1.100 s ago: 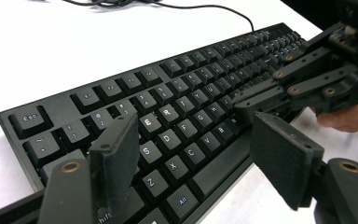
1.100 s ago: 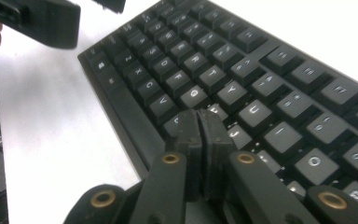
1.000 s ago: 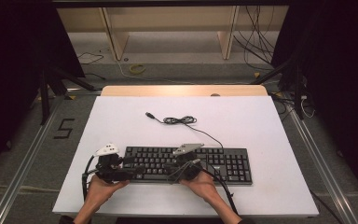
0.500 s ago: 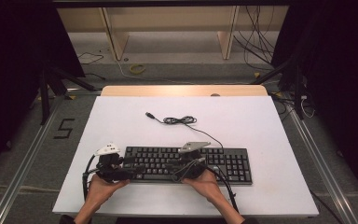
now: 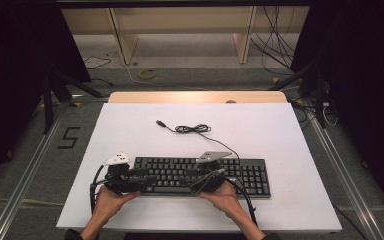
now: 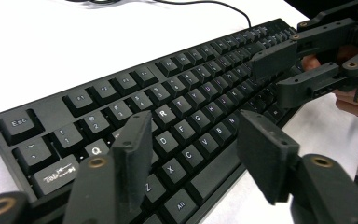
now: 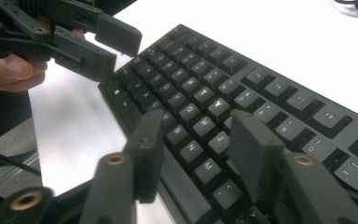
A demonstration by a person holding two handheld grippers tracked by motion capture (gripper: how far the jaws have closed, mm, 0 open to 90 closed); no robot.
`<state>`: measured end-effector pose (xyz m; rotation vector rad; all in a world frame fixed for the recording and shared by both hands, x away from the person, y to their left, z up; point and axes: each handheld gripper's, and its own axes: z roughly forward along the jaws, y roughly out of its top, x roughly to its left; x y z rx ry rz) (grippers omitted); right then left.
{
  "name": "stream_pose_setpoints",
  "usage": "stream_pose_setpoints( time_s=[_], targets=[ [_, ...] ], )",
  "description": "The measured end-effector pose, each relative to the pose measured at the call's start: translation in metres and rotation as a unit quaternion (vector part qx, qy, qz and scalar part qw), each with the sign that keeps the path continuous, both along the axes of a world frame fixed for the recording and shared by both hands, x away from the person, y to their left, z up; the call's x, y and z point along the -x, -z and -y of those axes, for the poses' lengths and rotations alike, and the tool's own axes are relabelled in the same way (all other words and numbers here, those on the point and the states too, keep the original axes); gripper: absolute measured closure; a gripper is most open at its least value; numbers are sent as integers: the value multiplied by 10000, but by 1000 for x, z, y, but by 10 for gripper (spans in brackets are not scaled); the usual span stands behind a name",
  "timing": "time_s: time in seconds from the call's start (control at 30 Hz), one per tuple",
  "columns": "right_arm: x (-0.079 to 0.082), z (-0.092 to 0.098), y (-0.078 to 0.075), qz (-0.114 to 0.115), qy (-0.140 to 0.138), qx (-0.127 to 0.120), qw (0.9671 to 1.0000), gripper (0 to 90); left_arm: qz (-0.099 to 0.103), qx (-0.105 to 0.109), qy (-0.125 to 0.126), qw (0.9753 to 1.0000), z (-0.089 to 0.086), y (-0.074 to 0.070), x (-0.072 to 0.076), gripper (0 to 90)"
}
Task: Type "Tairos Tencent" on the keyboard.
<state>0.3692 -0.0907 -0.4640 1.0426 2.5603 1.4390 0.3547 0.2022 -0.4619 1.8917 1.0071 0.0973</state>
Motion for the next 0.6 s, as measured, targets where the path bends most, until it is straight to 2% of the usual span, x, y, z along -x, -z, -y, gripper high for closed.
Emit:
stream_pose_setpoints(
  time_s=[0.1, 0.23, 0.6],
  targets=[
    [1, 0, -1, 63, 5, 17, 10000, 471, -7, -3, 29, 10000, 1, 0, 0, 520],
    [2, 2, -1, 56, 66, 28, 10000, 425, -13, -114, 135, 9998, 4, 0, -1, 607],
    [5, 10, -3, 108, 137, -10, 9998, 380, -84, -424, 341, 9985, 14, 4, -5, 803]
  ],
)
